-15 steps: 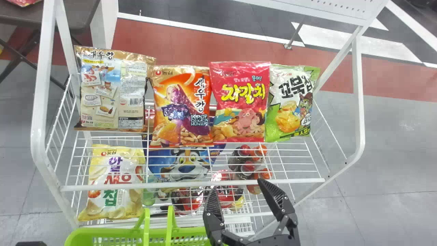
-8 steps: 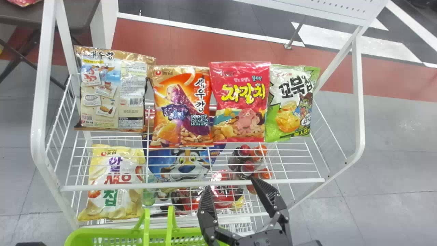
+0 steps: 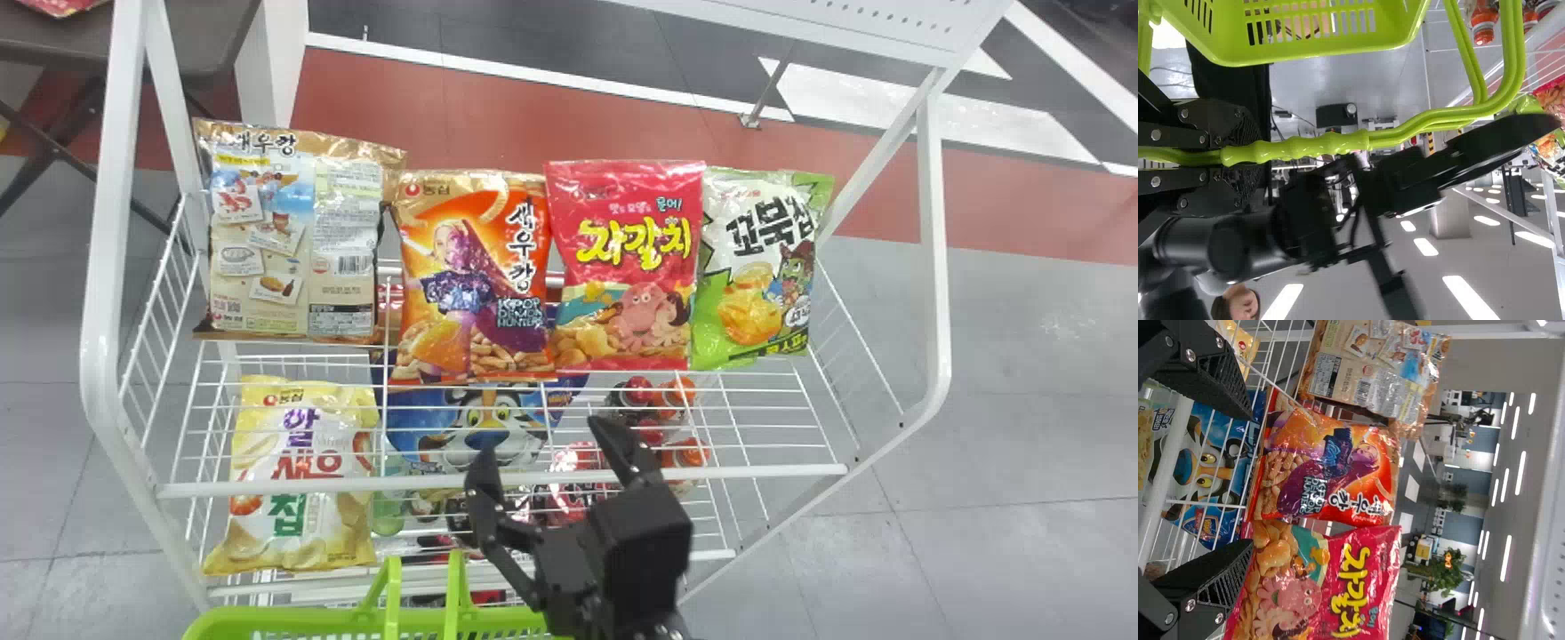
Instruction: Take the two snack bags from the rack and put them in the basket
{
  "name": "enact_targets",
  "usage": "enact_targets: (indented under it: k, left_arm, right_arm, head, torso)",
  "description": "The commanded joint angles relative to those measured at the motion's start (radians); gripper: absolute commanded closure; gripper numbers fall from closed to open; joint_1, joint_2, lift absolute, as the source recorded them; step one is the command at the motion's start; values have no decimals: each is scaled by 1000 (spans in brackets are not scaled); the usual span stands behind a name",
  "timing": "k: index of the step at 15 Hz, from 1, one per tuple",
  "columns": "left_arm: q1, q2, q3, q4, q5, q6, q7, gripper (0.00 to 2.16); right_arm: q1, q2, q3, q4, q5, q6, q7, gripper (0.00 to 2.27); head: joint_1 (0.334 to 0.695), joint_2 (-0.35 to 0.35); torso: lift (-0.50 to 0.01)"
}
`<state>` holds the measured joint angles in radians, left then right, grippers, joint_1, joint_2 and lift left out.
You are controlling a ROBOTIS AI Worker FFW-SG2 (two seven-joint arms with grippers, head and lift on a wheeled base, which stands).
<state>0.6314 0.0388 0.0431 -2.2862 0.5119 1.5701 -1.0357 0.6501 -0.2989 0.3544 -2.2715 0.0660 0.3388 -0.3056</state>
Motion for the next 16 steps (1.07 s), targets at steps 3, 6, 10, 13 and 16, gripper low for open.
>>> enact_targets:
  k: [3,6,10,13,16]
  left_arm:
    - [-21,12,-25,1,-16,1,0,1885]
    - [-32,20,-40,7,-21,1,-1,1885]
    - [-25,24,-42,7,-24,1,-3,1885]
    - [-30,24,-42,5,-24,1,-1,1885]
    - [-35,26,-42,8,-27,1,0,1885]
  right_arm:
    - [-138,47,5,87,-21,16,14,171]
    - [-230,83,8,156,-25,13,13,171]
    - [-354,93,15,260,-52,29,13,178]
    - [-425,103,14,319,-74,59,13,181]
    - [-498,107,14,365,-98,87,16,181]
  head:
    - [695,-333]
    - [695,-314]
    - [695,-281]
    - [695,-270]
    - [695,-262]
  torso:
    - [-11]
    - [-11]
    - [-11]
    - [-11]
    - [-11]
